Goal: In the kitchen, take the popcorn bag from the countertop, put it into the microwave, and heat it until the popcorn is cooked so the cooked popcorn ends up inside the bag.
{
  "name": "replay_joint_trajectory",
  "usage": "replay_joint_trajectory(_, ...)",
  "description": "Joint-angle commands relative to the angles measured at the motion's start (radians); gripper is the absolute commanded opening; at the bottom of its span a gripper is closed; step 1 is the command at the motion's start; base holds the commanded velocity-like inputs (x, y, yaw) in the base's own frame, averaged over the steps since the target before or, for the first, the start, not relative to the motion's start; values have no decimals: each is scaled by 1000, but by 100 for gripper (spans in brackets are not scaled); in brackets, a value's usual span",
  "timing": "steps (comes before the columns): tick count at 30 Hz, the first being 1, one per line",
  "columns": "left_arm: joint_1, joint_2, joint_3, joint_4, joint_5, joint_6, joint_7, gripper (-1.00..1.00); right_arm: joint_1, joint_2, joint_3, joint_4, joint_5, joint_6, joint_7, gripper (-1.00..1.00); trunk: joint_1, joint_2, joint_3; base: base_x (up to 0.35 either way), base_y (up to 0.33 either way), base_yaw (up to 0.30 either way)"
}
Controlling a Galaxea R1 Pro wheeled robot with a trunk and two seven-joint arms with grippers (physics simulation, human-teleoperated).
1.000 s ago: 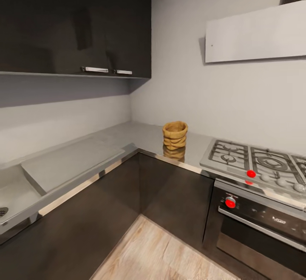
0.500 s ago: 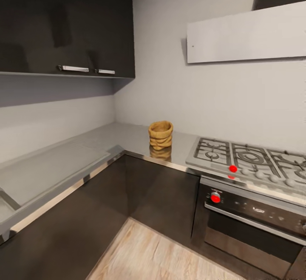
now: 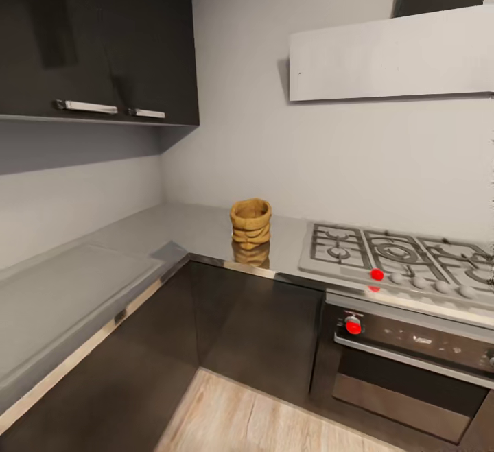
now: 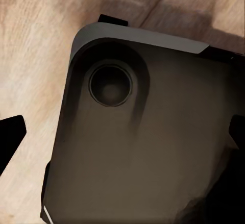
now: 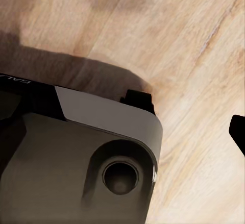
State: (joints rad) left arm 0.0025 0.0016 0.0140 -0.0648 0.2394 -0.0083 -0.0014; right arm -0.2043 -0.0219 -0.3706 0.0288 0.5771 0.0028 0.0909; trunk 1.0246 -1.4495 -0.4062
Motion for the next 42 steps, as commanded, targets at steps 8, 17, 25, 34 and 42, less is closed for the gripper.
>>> replay_joint_trajectory(8,0,0,1,-1,4,-1,0,100,-1,-1,-10,2,7,0,2,100,0,-1,-1,200,272,-243)
replay_joint_trajectory(17,0,0,1,-1,4,-2,0,100,-1,-3,-10,2,7,0,1,100,0,-1,-1,200,264,-243)
replay_joint_trajectory(25,0,0,1,-1,3,-2,1,100,-1,-4,-10,2,6,0,1,100,0,-1,-1,88,89,-243)
replay_joint_trajectory(34,1,0,3,-1,3,-2,1,100,-1,-5,-10,2,8,2,2,100,0,-1,-1,1,1,-102)
replay_joint_trajectory(42,0,-4,6,-1,6,-2,13,100,-1,-6,-10,2,12,1,1,100,0,-1,-1,0,0,-1)
